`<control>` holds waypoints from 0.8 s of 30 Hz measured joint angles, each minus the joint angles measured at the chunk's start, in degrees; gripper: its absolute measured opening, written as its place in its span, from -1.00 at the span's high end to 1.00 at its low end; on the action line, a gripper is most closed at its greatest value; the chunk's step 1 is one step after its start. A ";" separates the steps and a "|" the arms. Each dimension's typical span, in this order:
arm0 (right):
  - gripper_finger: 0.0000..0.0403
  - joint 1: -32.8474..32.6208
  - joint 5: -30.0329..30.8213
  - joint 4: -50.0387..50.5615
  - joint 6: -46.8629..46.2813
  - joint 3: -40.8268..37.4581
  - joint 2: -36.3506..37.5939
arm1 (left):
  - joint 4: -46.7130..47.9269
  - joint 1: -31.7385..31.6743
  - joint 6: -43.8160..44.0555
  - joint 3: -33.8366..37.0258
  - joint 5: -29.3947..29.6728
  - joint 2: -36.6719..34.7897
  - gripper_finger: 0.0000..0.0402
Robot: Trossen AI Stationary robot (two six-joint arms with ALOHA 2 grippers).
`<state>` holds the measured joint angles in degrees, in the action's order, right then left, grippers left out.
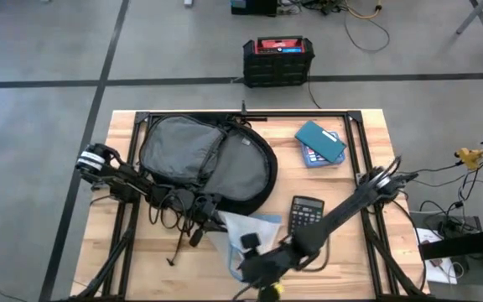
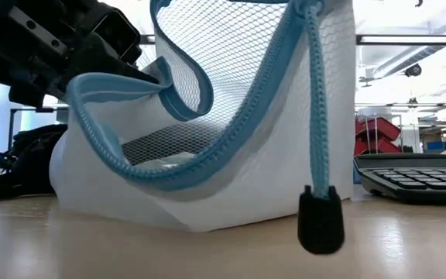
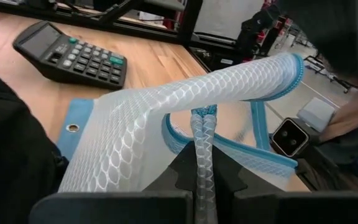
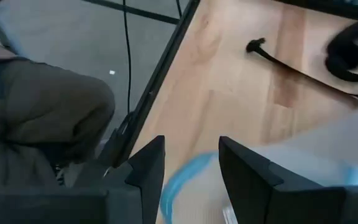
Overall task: Unpack backpack
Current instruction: Remove the calculator from the blue zipper pouch, then remove the playing cards from the blue zipper pouch
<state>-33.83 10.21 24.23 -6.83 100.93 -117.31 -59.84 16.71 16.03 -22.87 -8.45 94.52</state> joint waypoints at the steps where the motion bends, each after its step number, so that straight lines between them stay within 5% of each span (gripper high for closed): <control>1: 0.38 0.20 -0.22 0.89 0.48 1.32 -1.53 | 0.18 0.00 0.00 -0.02 0.04 -0.03 1.00; 7: 0.45 2.15 0.17 15.97 -1.23 6.80 -7.97 | 5.31 0.17 0.01 -0.02 0.08 -2.23 1.00; 15: 0.44 3.23 7.03 37.75 -6.52 4.74 -7.32 | 8.77 4.00 0.26 -0.02 4.17 -3.35 1.00; 24: 0.12 4.56 6.73 33.75 9.59 4.71 -7.00 | 10.15 4.94 -0.42 0.00 7.06 -2.79 1.00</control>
<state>-29.27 16.95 57.98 2.76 105.65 -124.31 -49.70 21.65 15.61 -22.87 -1.39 91.72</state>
